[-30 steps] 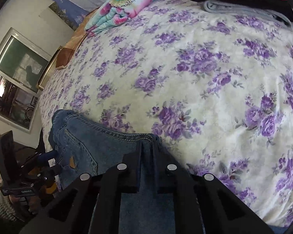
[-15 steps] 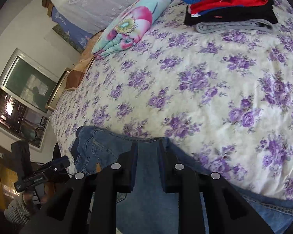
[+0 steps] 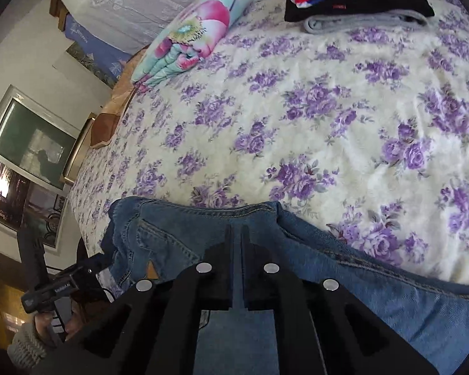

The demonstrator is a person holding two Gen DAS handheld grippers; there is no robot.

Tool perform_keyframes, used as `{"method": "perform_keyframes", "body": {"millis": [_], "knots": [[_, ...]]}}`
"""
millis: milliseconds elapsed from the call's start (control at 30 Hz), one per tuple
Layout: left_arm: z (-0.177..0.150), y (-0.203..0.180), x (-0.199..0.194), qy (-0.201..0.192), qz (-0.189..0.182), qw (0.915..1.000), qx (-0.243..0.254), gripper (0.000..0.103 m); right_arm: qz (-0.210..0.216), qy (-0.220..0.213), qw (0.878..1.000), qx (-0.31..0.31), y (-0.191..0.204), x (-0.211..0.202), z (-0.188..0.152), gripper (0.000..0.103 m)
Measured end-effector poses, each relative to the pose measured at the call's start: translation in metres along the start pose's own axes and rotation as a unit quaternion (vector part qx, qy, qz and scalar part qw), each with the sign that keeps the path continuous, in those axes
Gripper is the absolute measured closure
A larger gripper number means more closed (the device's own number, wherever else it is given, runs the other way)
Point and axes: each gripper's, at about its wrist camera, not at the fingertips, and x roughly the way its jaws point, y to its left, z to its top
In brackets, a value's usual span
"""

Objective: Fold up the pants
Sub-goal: 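Open the right tool and release the hems onto the jeans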

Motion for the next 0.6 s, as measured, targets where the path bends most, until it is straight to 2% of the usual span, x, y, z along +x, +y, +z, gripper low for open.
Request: {"method": "perform_keyframes", "body": {"millis": [100, 200, 233, 267, 300, 333, 400, 500, 567, 600], "knots": [[0.006, -0.007, -0.017, -0.026, -0.029, 0.9989, 0.026, 0.022, -0.002, -0.001, 1.000, -0.006, 0.011, -0.013, -0.017, 0.097], [0.007, -0.023, -0.012, -0.025, -0.035, 0.9967, 0.068, 0.022, -0.015, 0.013, 1.000, -0.015, 0.018, -0.011, -0.041, 0.097], [0.006, -0.029, -0.002, -0.014, -0.026, 0.9959, 0.086, 0.019, -0.017, 0.022, 0.999, -0.015, 0.019, -0.006, -0.048, 0.097], [0.003, -0.035, 0.013, 0.009, -0.004, 0.9940, 0.109, 0.019, -0.028, 0.039, 0.999, -0.010, 0.018, 0.002, -0.055, 0.091], [0.000, -0.037, 0.029, 0.028, 0.023, 0.9919, 0.121, 0.019, -0.038, 0.059, 0.998, -0.005, 0.016, 0.013, -0.062, 0.090], [-0.003, -0.036, 0.045, 0.046, 0.046, 0.9897, 0.128, 0.012, -0.044, 0.070, 0.997, -0.006, 0.013, 0.023, -0.068, 0.090], [-0.007, -0.027, 0.056, 0.043, 0.032, 0.9920, 0.114, 0.009, -0.044, 0.055, 0.997, -0.011, 0.011, 0.024, -0.073, 0.090], [-0.002, -0.027, 0.046, 0.041, 0.026, 0.9926, 0.111, 0.010, -0.055, 0.038, 0.998, -0.003, 0.017, 0.007, -0.074, 0.088], [0.000, -0.024, 0.030, 0.021, 0.015, 0.9954, 0.092, 0.012, -0.062, 0.023, 0.997, -0.033, 0.026, -0.010, -0.079, 0.073], [0.001, -0.022, 0.022, 0.012, 0.007, 0.9964, 0.084, 0.012, -0.061, 0.020, 0.997, -0.053, 0.031, -0.018, -0.081, 0.069]]}}
